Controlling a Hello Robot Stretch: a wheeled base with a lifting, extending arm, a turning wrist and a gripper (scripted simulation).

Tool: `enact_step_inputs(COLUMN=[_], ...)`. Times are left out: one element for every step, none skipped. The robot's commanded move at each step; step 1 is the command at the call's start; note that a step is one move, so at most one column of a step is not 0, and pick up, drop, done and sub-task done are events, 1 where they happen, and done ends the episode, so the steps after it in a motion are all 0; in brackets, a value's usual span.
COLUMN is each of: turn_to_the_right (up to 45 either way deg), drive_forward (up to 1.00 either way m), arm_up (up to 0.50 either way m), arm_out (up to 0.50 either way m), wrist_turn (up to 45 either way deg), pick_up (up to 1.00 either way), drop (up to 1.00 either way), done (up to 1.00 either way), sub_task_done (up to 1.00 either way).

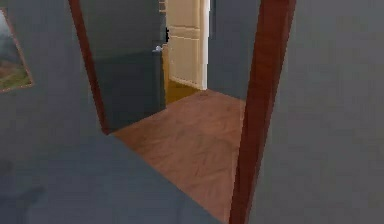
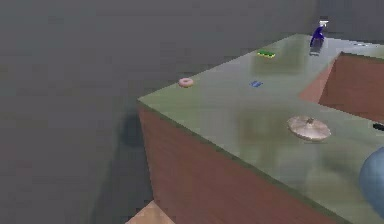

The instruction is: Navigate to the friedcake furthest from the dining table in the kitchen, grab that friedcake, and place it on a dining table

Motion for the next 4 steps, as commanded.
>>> enact_step_inputs(turn_to_the_right=[45.0, 18.0, 0.0, 6.0], drive_forward=[0.0, 0.0, 0.65, 0.0], arm_up=[0.0, 0.0, 0.0, 0.0], arm_out=[0.0, 0.0, 0.0, 0.0], wrist_turn=[0.0, 0.0, 0.0, 0.0], pick_up=[0.0, 0.0, 0.0, 0.0], drop=[0.0, 0.0, 0.0, 0.0], done=[0.0, 0.0, 0.0, 0.0], sub_task_done=[0.0, 0.0, 0.0, 0.0])
